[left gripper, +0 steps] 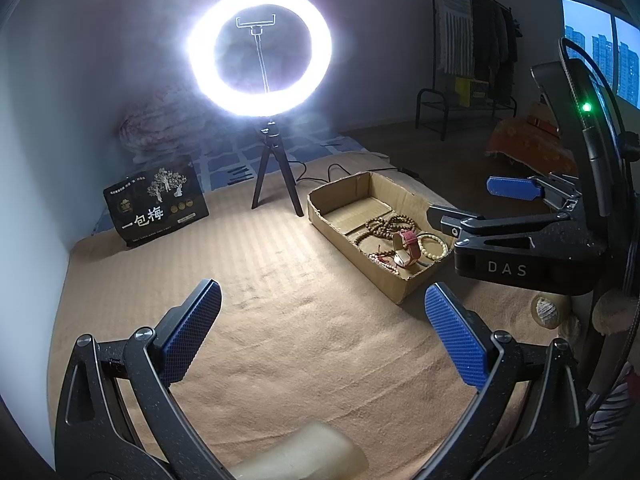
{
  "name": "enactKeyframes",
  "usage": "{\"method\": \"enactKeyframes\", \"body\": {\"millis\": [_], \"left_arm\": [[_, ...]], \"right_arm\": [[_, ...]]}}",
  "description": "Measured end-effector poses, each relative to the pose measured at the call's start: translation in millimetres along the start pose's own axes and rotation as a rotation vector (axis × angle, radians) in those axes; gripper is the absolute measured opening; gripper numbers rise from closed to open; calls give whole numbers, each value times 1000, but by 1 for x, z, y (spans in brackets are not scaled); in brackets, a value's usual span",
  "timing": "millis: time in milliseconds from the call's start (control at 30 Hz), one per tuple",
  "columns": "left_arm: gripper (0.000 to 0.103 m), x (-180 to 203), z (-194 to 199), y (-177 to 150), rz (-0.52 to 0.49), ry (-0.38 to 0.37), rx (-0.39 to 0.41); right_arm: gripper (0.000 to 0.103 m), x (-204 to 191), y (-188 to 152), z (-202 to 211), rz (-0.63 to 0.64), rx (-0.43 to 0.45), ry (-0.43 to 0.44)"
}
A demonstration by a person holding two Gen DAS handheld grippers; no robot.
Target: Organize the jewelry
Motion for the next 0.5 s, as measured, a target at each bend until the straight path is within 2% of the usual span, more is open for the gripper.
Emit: {"method": "enactKeyframes", "body": {"millis": [367, 500], "left_arm": [[103, 1, 0, -3, 18, -11, -22], [103, 0, 4, 0, 18, 25, -1]], "right_arm": [[81, -1, -1, 1, 7, -2, 2], [81, 0, 0, 0, 13, -3, 2]]}}
Point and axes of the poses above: each gripper's, at about its wrist camera, not at the fingertips, and z roughly against the way its jaws point, x to its right, y to its top, the point moved 8 cm from there along -z, roughly the way its jaws point, and after that the axes turned 13 degrees about -x, right-handed, at the moved point
